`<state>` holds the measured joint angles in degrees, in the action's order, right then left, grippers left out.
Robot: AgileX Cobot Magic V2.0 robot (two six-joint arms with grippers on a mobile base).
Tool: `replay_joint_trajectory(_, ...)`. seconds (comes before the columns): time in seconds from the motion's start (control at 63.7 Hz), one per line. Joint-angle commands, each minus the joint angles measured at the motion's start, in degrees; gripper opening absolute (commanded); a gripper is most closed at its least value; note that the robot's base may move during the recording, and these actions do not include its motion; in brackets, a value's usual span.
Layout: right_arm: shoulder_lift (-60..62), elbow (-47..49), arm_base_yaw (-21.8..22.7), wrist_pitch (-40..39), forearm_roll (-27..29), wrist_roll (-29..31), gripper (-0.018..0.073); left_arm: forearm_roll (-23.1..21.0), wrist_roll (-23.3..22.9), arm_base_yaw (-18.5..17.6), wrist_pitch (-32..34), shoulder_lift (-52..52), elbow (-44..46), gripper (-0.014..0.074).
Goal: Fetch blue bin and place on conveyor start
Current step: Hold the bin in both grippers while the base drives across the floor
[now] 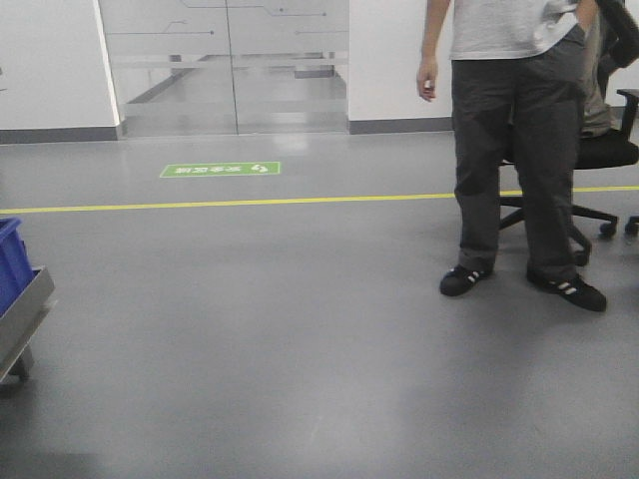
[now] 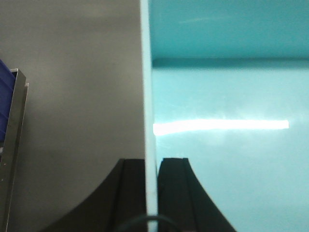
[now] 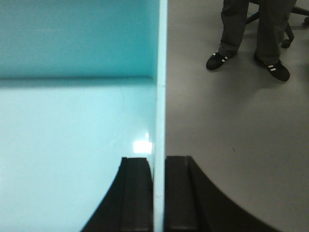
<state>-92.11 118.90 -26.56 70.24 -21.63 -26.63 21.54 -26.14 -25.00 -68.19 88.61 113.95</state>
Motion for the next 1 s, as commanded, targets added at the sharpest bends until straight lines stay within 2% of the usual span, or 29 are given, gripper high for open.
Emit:
replay_joint_trajectory(0.0, 0.7, 0.9, -0.1, -2.6, -0.9, 0.1, -0.0165, 0.7, 0.2, -0.4, 2.0, -0.5, 0.5, -0.0111)
replay_joint_trajectory(0.989, 0.7, 0.9, -0.1, -2.6, -0.9, 0.1, -0.0165, 0.8, 0.2, -0.4, 2.0, -0.5, 0.5, -0.0111)
